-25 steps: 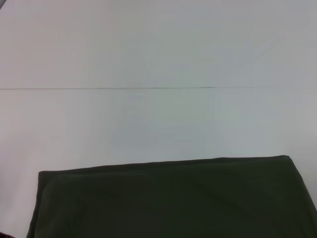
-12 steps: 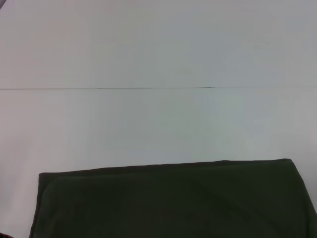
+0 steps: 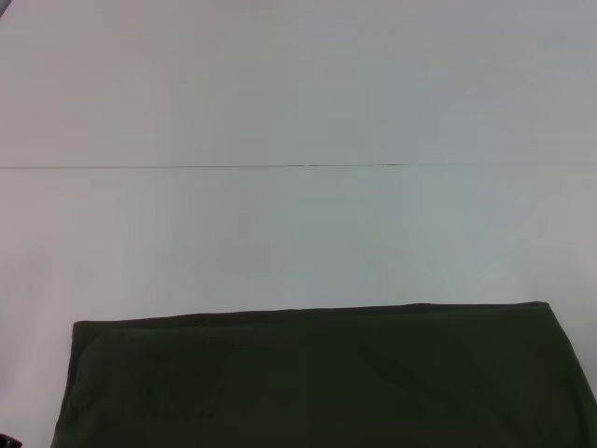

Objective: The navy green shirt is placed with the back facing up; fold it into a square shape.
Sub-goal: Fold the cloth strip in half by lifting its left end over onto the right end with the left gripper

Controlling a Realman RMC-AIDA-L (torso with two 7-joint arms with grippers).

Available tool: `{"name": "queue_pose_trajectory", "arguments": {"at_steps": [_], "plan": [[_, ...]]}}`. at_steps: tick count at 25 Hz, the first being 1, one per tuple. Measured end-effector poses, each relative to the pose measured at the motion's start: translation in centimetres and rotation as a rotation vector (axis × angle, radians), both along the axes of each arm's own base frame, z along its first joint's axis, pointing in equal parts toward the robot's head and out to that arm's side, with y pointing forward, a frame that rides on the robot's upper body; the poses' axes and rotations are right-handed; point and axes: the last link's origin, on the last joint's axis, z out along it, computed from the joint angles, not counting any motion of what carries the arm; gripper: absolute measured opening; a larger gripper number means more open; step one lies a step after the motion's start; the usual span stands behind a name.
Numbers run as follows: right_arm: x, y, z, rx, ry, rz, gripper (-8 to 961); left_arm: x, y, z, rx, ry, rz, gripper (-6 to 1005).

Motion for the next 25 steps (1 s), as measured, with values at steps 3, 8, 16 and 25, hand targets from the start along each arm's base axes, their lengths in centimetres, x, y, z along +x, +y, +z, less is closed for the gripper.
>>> {"name": "queue_pose_trajectory", "arguments": {"at_steps": [3, 8, 16, 25], "plan": [[0.2, 0.0, 0.3, 0.007, 0.001, -0.002, 48, 0.0, 0.1, 0.0, 0.004, 0.003, -0.004, 16], [0.3, -0.1, 0.5, 0.0, -0.005, 0.007, 58, 0.0, 0.1, -0.1, 0.004, 0.0, -0.003, 16], [0.3, 0.1, 2.1, 0.042, -0.003, 0.02, 163, 0.1, 0.1, -0.2, 0.008, -0.005, 0.001, 16], [-0.4, 1.1, 7.6, 0.212, 0.115, 0.062, 482, -0.2, 0.0, 0.3, 0.065, -0.042, 0.029, 16]]}}
